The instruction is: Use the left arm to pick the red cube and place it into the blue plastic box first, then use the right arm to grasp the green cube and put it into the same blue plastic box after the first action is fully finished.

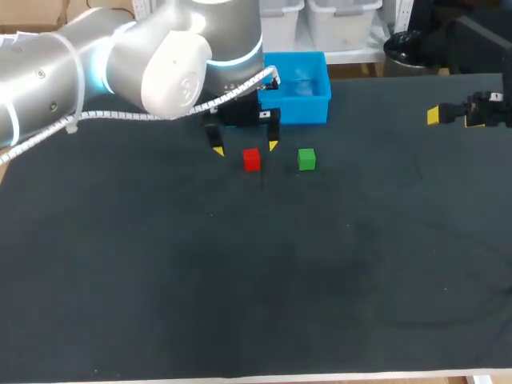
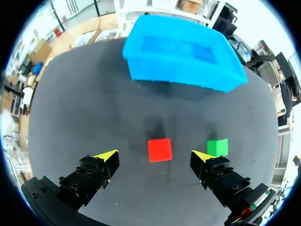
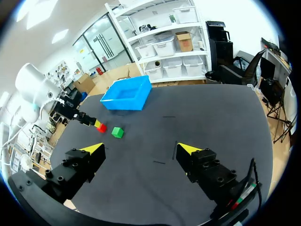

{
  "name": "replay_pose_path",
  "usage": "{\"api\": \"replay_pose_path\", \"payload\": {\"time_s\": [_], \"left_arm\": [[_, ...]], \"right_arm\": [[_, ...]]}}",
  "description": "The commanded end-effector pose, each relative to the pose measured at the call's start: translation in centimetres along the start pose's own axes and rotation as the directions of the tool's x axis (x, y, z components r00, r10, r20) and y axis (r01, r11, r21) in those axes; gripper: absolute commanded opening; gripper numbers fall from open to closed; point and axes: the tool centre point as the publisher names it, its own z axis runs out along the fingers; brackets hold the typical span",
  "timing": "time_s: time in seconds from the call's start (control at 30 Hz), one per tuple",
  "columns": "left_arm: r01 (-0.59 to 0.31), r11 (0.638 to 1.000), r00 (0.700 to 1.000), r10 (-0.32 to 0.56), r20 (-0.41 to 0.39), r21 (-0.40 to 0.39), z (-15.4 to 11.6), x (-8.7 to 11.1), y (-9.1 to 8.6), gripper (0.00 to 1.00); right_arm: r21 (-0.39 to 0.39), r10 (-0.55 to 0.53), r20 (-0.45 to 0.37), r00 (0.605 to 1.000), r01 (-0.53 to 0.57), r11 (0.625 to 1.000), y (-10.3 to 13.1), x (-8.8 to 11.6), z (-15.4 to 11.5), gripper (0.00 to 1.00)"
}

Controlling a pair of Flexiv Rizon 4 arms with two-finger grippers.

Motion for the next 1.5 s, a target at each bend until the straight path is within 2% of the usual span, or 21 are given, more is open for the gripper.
{"api": "replay_pose_path", "payload": {"time_s": [0.03, 0.4, 0.9, 0.93, 0.97, 1.0, 1.03, 1.37, 1.5], "left_arm": [[-0.011, 1.000, 1.000, 0.011, -0.008, -0.005, 1.0, 0.0, -0.2, 1.00], [-0.034, 0.999, 0.999, 0.034, -0.010, -0.025, 2.7, -0.1, -0.5, 1.00], [-0.022, 0.999, 1.000, 0.021, -0.023, -0.043, 4.7, -0.7, -0.5, 1.00], [-0.018, 0.999, 1.000, 0.017, -0.023, -0.047, 4.8, -0.7, -0.5, 0.76], [-0.018, 0.999, 1.000, 0.017, -0.023, -0.047, 4.8, -0.7, -0.5, 0.76], [-0.015, 0.999, 1.000, 0.014, -0.025, -0.048, 4.9, -0.7, -0.5, 0.20], [-0.014, 0.999, 1.000, 0.013, -0.025, -0.049, 5.0, -0.7, -0.5, 0.00], [-0.012, 0.999, 0.999, 0.011, -0.032, -0.050, 5.0, -0.6, -0.2, 0.00], [-0.023, 0.998, 0.999, 0.021, -0.034, -0.054, 3.8, -0.7, -0.1, 0.00]], "right_arm": [[0.002, 0.001, 0.000, 1.000, -0.001, 1.000, 0.0, 0.0, 0.0, 1.00], [0.002, 0.001, 0.000, 1.000, -0.001, 1.000, 0.0, 0.0, 0.0, 1.00], [0.002, 0.001, 0.000, 1.000, -0.001, 1.000, 0.0, 0.0, 0.0, 1.00], [0.002, 0.001, 0.000, 1.000, -0.001, 1.000, 0.0, 0.0, 0.0, 1.00], [0.002, 0.001, 0.000, 1.000, -0.001, 1.000, 0.0, 0.0, 0.0, 1.00], [0.002, 0.001, 0.000, 1.000, -0.001, 1.000, 0.0, 0.0, 0.0, 1.00], [0.002, 0.001, 0.000, 1.000, -0.001, 1.000, 0.0, 0.0, 0.0, 1.00], [0.002, 0.001, 0.000, 1.000, -0.001, 1.000, 0.0, 0.0, 0.0, 1.00], [0.002, 0.001, 0.000, 1.000, -0.001, 1.000, 0.0, 0.0, 0.0, 1.00]]}}
